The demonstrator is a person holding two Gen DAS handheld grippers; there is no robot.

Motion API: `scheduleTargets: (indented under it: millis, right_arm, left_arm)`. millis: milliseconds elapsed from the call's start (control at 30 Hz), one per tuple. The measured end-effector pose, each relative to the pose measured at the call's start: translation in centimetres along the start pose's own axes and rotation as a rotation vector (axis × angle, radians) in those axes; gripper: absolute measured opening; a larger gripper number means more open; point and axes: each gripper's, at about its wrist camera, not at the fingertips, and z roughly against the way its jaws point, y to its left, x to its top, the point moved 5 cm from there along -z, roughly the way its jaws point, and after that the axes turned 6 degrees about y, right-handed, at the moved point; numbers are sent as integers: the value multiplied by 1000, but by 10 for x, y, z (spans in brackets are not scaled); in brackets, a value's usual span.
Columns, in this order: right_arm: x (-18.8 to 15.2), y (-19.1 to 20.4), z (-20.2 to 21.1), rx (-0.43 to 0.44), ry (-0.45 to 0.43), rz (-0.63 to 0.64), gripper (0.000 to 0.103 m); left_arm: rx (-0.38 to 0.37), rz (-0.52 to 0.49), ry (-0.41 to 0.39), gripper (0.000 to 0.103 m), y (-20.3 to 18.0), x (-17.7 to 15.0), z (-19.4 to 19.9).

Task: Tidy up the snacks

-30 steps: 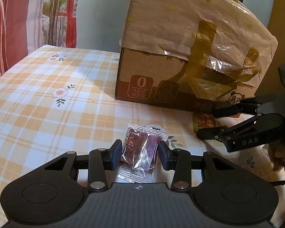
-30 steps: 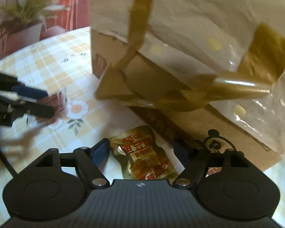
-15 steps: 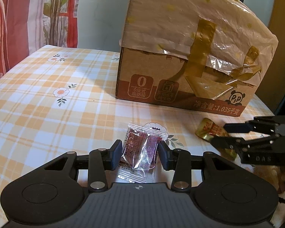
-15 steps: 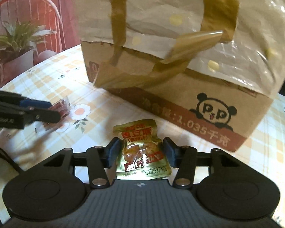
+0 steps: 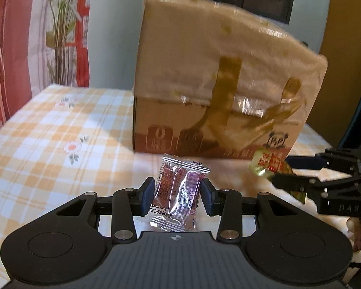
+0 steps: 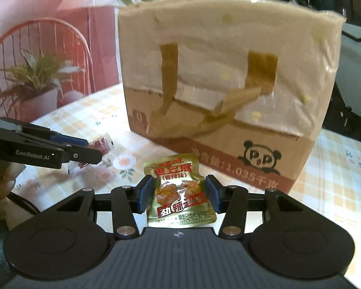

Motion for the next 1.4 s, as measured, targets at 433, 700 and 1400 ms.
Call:
scheduleTargets:
  millis: [433,700,1400]
  right_arm:
    - [62,5,66,20,-245,39,50]
    - [139,-29,80,-53,-357,38,50]
    - [167,-108,16,-169,-135,-171,51]
  left_arm:
    - [-41,-84,-259,44,-18,104,68]
    - [-63,-119,-329,44,-38,183,49]
    - [2,-100,-161,54,-35,214,-22]
